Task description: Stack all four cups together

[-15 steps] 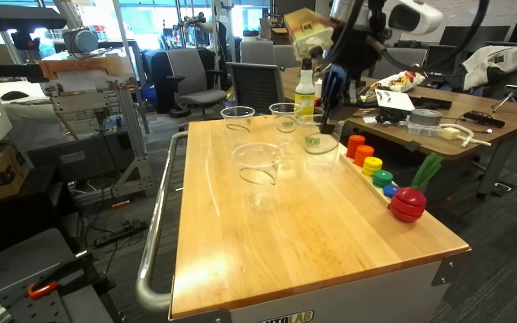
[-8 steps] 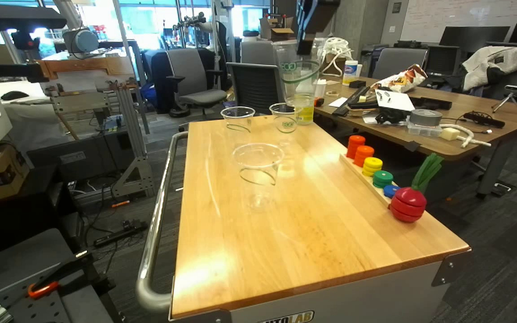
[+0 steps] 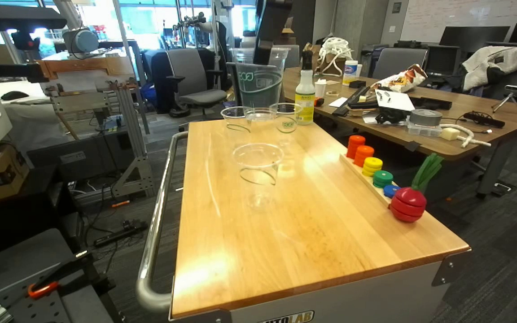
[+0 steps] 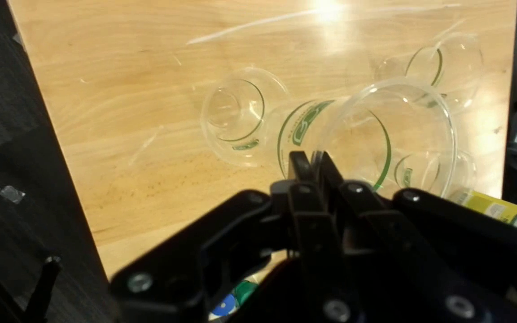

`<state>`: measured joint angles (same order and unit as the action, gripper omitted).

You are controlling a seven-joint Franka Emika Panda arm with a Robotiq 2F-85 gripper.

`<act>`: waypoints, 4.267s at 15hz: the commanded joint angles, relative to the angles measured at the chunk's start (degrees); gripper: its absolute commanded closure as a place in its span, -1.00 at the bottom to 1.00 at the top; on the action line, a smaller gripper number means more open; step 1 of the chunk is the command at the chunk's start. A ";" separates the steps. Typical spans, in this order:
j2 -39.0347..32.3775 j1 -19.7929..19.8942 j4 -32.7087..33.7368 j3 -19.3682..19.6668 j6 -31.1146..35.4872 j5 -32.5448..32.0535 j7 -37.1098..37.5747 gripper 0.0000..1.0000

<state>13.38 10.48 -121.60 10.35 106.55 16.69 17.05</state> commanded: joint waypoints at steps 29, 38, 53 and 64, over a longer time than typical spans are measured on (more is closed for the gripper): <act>-8.68 -0.61 -10.72 -0.89 15.75 -8.53 -6.03 -1.00; -12.81 -1.47 -10.04 -2.21 20.18 -14.42 -2.58 -0.16; -13.11 -2.45 -3.00 -2.53 15.31 -6.79 -0.43 0.96; -28.61 -9.35 31.88 -8.57 6.01 -11.40 2.82 0.96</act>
<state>-6.53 2.23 -101.02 2.30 113.93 7.46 19.47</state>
